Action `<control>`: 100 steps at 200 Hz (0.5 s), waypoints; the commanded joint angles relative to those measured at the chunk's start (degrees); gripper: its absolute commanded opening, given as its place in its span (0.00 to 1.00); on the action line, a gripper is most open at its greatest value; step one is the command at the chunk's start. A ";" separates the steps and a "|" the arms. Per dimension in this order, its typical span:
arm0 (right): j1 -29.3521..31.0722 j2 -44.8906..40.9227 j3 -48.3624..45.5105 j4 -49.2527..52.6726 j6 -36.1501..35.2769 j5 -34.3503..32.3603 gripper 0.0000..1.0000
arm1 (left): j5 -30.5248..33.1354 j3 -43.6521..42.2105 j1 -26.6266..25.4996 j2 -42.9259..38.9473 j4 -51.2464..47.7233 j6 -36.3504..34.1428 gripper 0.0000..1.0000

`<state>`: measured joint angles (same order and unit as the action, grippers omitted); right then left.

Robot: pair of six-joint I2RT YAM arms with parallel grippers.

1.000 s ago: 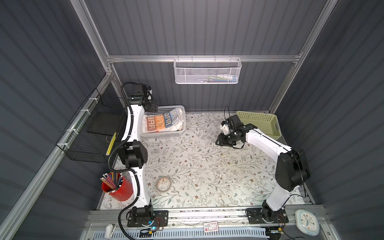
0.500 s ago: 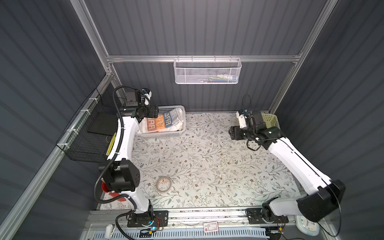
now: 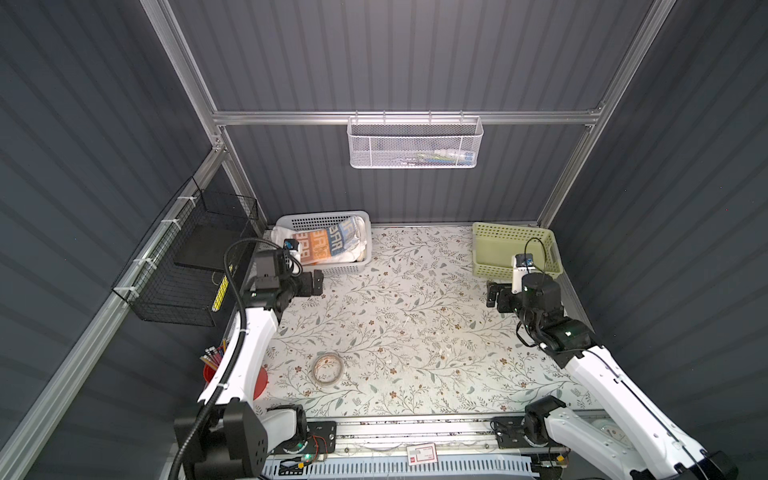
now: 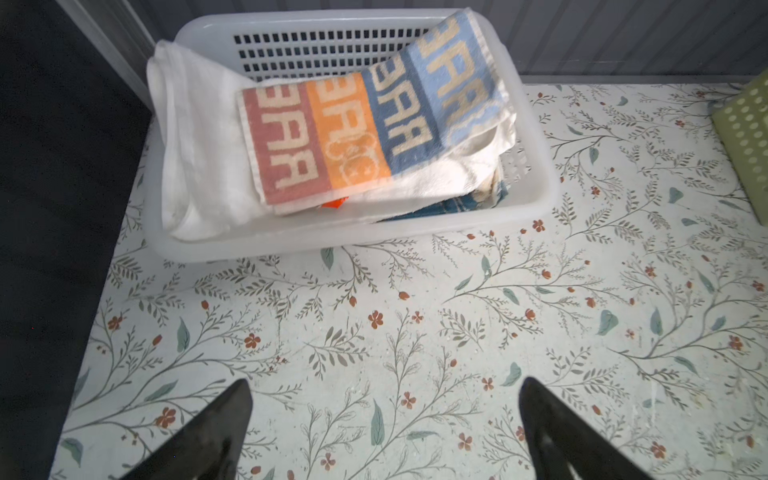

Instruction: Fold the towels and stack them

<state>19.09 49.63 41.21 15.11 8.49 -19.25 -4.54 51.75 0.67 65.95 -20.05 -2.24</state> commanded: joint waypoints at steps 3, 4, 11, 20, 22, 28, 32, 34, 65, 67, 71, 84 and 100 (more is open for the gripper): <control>-1.11 -2.24 -6.88 -15.18 -1.16 -6.59 0.99 | 6.34 -7.69 -0.29 -5.58 12.68 3.75 1.00; -1.13 -2.29 -7.26 -15.67 -1.26 -6.72 0.99 | 6.54 -8.01 -0.26 -5.66 12.94 3.92 1.00; -1.54 -2.59 -9.57 -18.88 -2.17 -7.60 0.99 | 8.13 -9.83 -0.28 -6.35 14.25 4.86 1.00; -2.33 -2.60 -12.82 -23.33 -3.01 -8.31 0.99 | 9.81 -11.83 -0.27 -6.58 15.66 5.89 1.00; -2.51 -2.49 -13.59 -24.57 -3.26 -8.28 0.99 | 10.16 -12.19 -0.24 -6.61 16.08 6.10 1.00; -3.30 -2.13 -15.99 -28.57 -3.85 -8.30 0.99 | 10.75 -13.55 -0.27 -6.37 17.28 6.51 1.00; -3.91 -1.75 -17.61 -31.44 -4.11 -8.15 0.99 | 10.98 -14.49 -0.21 -6.12 18.49 6.54 1.00; -4.20 -1.60 -18.39 -32.58 -4.28 -7.88 0.99 | 11.07 -14.86 -0.22 -5.97 19.07 6.59 1.00; -9.43 4.95 -27.18 -52.02 -4.60 -5.04 0.99 | 11.01 -22.48 -0.29 -1.70 31.87 8.43 1.00; -9.64 5.55 -27.40 -52.84 -4.55 -4.84 0.99 | 10.97 -22.94 -0.24 -1.37 32.74 8.56 1.00; -10.13 6.73 -27.75 -54.23 -4.42 -4.69 0.99 | 10.95 -23.62 -0.27 -0.65 34.39 8.77 1.00; -11.45 10.64 -28.89 -60.13 -4.51 -3.85 0.99 | 11.36 -25.70 -0.23 1.09 39.22 8.91 1.00; -12.80 15.90 -29.91 -67.67 -5.24 -3.13 0.99 | 11.86 -26.85 -0.23 2.65 43.54 8.84 1.00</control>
<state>7.92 60.42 12.29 -33.87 4.49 -23.94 5.63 26.59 0.62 66.98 11.00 5.23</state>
